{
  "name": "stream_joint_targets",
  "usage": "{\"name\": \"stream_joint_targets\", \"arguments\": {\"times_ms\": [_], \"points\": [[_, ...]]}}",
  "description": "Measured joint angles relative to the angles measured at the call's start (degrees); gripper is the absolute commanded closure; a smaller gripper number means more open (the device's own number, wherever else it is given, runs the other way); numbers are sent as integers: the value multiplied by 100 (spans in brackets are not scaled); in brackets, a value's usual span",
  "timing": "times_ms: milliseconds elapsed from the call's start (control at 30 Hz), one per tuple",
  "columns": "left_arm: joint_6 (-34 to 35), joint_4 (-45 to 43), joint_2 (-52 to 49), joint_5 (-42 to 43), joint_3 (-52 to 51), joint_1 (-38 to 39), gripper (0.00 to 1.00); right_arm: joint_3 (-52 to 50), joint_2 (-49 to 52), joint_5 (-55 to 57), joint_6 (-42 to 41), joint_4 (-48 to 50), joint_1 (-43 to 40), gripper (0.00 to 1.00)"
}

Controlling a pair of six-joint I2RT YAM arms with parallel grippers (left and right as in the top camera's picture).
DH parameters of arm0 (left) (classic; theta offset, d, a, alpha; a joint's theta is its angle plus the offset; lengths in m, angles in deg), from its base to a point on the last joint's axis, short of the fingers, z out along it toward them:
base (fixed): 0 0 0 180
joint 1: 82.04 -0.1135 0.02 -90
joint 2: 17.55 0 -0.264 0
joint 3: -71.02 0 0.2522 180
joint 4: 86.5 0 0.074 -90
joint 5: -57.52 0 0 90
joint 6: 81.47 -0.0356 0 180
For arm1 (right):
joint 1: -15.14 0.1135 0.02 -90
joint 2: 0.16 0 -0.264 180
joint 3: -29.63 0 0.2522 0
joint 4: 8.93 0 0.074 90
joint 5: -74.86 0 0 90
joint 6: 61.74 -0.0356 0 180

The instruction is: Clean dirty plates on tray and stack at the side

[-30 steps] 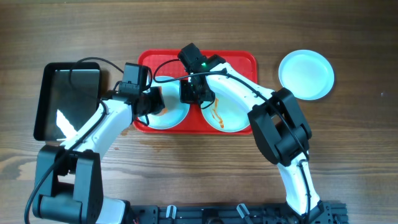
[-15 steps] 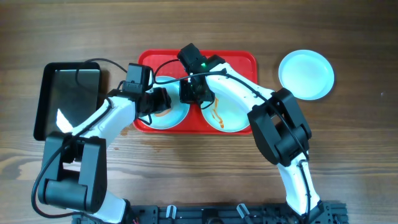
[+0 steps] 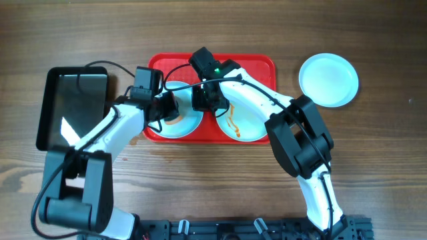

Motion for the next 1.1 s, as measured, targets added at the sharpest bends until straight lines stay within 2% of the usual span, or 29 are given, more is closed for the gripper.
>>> {"name": "stream_joint_targets", "arguments": {"times_ms": [133,200,300,367,500,533,600,667,933,1100], "points": [[79,2,90,-26,0,0,76,0,0,2,0,0,0,96],[98,2,90,-66,0,0,75,0,0,2,0,-2,0,96],[103,39,90,-68,0,0,68,0,0,4,0,0,2,96],[105,90,90,-92,0,0,69,0,0,2,0,-2,2,96],[105,136,61,-155,0,0,76,0,0,2,0,-4,2,96],[105,136,52,-157,0,0,82,0,0,2,0,-4,2,96],[114,133,48,-173,0,0,86,0,0,2,0,-2,2,96],[107,133,48,-192,0,0,96,0,0,2,0,-2,2,96],[120,136,46,20,0,35,96,0,0,9,-2,-2,2,96],[125,138,46,315,0,529,96,0,0,24,-22,-2,9,96]]}}
